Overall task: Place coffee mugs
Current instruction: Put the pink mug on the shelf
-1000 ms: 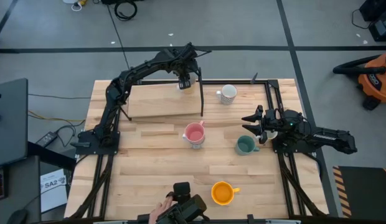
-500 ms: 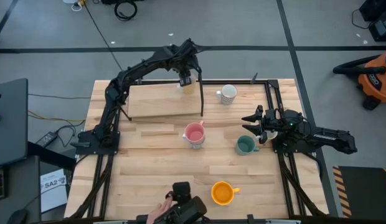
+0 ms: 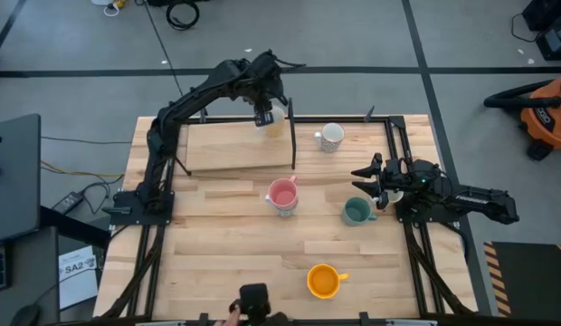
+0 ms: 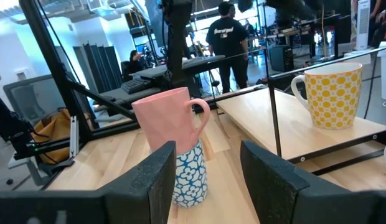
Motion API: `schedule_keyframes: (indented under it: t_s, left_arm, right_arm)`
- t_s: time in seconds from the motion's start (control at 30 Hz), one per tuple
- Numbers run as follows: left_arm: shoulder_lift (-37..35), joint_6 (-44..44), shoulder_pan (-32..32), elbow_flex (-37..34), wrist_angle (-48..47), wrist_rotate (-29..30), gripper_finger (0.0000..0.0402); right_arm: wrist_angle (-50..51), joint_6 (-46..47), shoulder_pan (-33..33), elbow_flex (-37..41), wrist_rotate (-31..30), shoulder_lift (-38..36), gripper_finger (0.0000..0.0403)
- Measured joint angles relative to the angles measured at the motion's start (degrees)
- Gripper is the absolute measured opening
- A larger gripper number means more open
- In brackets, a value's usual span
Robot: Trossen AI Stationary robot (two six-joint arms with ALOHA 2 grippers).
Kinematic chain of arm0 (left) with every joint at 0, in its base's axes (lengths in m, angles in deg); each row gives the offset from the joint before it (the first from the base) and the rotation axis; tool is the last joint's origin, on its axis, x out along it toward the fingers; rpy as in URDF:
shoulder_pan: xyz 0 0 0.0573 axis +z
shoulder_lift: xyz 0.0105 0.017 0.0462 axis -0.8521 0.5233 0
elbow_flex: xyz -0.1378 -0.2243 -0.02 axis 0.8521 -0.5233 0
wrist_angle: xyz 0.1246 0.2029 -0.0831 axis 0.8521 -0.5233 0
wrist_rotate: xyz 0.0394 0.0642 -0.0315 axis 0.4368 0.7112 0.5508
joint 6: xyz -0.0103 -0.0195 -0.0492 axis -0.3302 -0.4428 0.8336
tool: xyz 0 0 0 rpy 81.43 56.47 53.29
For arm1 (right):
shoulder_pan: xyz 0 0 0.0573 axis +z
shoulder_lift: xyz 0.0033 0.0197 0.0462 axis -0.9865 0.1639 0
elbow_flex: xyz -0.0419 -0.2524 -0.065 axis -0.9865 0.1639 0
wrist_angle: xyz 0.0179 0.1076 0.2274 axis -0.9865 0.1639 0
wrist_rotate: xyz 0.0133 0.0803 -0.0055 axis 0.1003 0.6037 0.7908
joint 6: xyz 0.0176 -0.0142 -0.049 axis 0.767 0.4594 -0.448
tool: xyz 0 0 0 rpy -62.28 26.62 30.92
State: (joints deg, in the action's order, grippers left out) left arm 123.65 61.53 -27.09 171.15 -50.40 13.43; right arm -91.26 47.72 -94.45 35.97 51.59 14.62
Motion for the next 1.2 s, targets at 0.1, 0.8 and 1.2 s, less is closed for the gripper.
schedule_keyframes:
  t_s: [0.1,0.8,1.2]
  left_arm:
    - [-1.05,3.44,-0.77,0.00,-5.76,-1.09,0.0133]
    - [-24.60,15.62,-1.57,-32.87,-0.19,-27.74,0.0133]
    - [-31.84,31.55,-11.82,-50.50,17.87,-25.35,0.0133]
  right_arm:
    - [-0.02,0.11,0.01,-0.01,-0.02,0.00,0.0185]
    - [-8.49,0.13,0.00,0.01,-6.92,0.00,0.0185]
    - [-9.06,0.13,-0.01,0.00,-12.23,0.00,0.0185]
